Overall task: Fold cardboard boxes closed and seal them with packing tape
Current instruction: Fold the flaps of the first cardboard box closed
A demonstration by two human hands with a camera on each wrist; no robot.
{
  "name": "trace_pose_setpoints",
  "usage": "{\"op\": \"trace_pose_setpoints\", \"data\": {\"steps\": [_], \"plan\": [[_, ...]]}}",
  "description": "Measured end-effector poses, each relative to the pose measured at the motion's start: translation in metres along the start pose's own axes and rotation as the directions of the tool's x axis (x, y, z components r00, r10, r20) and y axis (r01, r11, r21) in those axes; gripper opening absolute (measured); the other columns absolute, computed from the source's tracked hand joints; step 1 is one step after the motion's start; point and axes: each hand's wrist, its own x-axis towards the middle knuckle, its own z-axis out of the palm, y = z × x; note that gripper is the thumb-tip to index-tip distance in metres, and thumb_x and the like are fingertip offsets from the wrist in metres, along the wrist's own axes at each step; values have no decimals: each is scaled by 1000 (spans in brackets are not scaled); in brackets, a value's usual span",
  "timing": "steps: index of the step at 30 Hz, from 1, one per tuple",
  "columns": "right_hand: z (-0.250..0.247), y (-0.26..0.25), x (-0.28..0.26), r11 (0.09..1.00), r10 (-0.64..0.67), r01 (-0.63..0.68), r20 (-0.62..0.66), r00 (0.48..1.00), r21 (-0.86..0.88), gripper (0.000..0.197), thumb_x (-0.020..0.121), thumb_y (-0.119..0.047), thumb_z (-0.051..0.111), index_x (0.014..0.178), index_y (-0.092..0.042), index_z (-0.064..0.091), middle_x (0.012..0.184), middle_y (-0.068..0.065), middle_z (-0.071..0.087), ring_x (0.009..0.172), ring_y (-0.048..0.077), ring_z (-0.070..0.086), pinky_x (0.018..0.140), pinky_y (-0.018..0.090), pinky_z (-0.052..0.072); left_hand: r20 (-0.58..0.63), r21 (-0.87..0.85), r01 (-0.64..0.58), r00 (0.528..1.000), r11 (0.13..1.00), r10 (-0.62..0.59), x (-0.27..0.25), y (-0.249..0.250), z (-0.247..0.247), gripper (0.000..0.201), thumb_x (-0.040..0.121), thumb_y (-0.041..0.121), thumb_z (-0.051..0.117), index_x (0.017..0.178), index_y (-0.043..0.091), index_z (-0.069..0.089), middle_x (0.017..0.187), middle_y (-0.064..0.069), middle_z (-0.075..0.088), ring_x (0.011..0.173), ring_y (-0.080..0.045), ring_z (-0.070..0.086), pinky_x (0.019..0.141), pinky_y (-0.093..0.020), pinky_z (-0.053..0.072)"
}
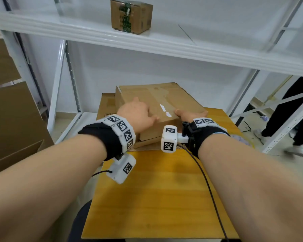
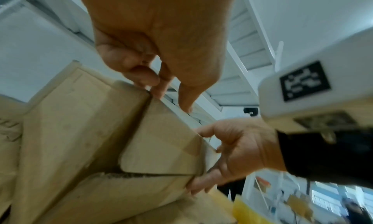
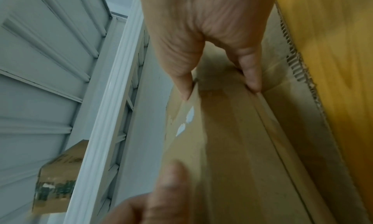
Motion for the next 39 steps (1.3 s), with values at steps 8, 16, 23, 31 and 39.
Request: {"op": "trace_pose_setpoints", "data": {"steps": [8,16,23,31,39], "plan": [[-1,-9,7,1000,-27,27,-18,999,4,117,74,-32,85,160,-22,6,157,17,32,135,44,43,104,58,42,34,-383,281,956,880,-290,37,-39,-14,52,93,42,55,140,19,46,146,-14,37,123,-35,50,104,-41,42],[2,-14,14,999,-36,36,-8,999,12,109,82,-22,81,160,-22,6,163,15,21,141,45,34,107,58,39,240,-604,444,893,662,-380,52,-51,-11,89,85,26,74,154,14,19,147,-14,41,130,-34,46,107,-43,42],[3,-20,17,997,-46,48,25,999,-61,109,84,-21,80,161,-20,3,163,17,18,136,48,40,103,60,46,248,-743,437,883,506,-398,73,-65,-9,114,79,21,80,157,19,-3,159,-11,25,142,-35,30,114,-45,28],[-7,-19,31,989,-93,100,63,994,-113,93,92,-16,71,160,-27,9,157,14,27,121,48,52,43,40,57,169,-749,390,895,536,-414,82,-82,-14,89,76,26,83,149,14,33,148,-6,44,134,-29,44,112,-42,37],[-19,-13,44,989,-141,145,104,985,-30,104,86,-41,75,160,-29,4,157,12,34,125,39,51,95,52,51,501,-737,586,808,338,-309,66,-94,-13,38,79,25,79,106,3,66,88,-12,73,82,-31,70,83,-52,58]]}}
